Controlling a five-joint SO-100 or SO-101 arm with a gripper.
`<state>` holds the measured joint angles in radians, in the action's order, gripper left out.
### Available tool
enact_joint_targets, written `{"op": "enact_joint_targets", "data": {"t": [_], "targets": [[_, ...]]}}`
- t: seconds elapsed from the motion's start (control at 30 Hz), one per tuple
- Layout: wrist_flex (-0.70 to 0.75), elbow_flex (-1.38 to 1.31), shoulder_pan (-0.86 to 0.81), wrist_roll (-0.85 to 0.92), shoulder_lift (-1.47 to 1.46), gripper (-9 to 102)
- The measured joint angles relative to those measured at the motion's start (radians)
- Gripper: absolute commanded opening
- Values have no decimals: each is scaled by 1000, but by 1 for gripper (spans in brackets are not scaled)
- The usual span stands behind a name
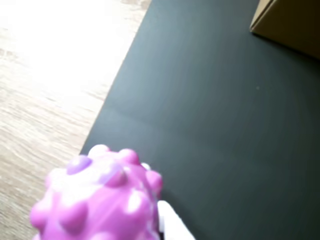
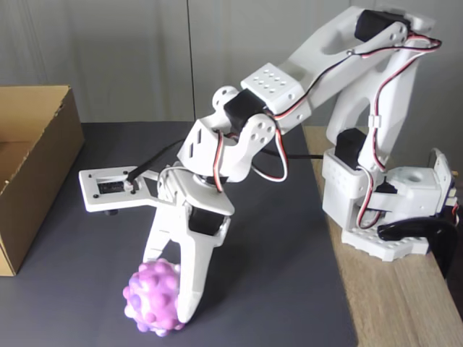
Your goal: Grasp a ball and put it in the box.
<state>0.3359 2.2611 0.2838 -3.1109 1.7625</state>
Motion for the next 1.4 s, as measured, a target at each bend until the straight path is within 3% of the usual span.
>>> {"op": "enact_joint_targets", "data": {"t": [0.57, 0.87, 1.1, 1.4], "targets": [[-20, 46, 37, -58, -18, 20], [-3, 61, 44, -55, 21, 18], [103, 17, -15, -35, 144, 17], [261, -307, -121, -40, 178, 17]]}}
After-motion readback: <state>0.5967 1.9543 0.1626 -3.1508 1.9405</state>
